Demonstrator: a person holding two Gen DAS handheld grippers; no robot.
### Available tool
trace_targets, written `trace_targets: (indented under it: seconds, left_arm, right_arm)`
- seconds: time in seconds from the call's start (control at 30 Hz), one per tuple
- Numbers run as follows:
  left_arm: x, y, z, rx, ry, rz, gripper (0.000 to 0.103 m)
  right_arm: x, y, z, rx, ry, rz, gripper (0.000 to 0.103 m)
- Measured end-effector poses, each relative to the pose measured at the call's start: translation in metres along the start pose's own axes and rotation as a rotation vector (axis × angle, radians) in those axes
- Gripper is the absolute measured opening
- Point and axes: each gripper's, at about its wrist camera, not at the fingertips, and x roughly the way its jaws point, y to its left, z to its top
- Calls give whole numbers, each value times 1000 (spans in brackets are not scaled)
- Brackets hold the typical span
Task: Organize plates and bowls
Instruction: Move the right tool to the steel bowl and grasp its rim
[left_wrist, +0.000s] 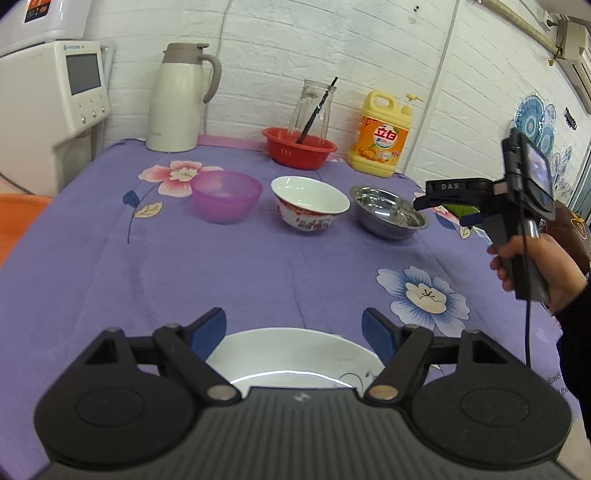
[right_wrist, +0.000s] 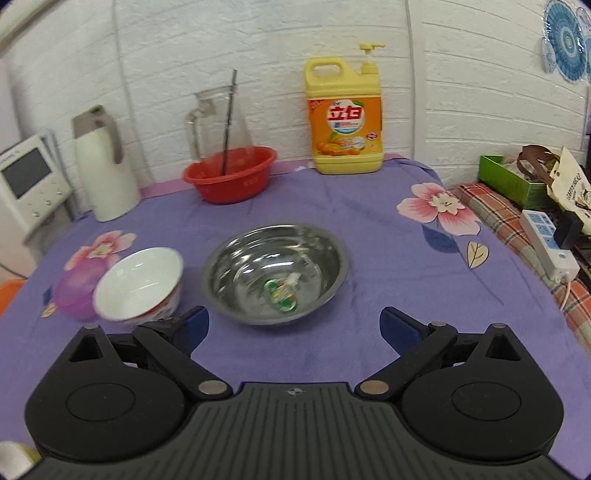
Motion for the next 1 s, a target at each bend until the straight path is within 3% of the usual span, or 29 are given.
trace_targets:
  seconds: [0.13, 0.27, 0.47, 0.63, 0.8, 1.0]
  left_arm:
    - [3, 13, 7, -4, 7, 31, 75]
    - [8, 22, 16, -17, 3, 43, 75]
    - [20, 10, 29, -21, 17, -1, 75]
    - [30, -17, 43, 23, 34, -73, 75]
    - [62, -45, 60, 25, 89, -161, 75]
    - [140, -59, 86, -113, 210, -166, 75]
  right_arm:
    - [62, -7, 17, 8, 142, -58, 103]
    - [91, -7, 12, -39, 226, -107, 103]
    - [90, -1, 7, -112, 277, -107, 103]
    - [67, -2, -7, -162, 376, 15, 103]
    - [28, -10, -29, -147, 336, 113, 103]
    - [15, -14, -43, -69, 125, 53, 103]
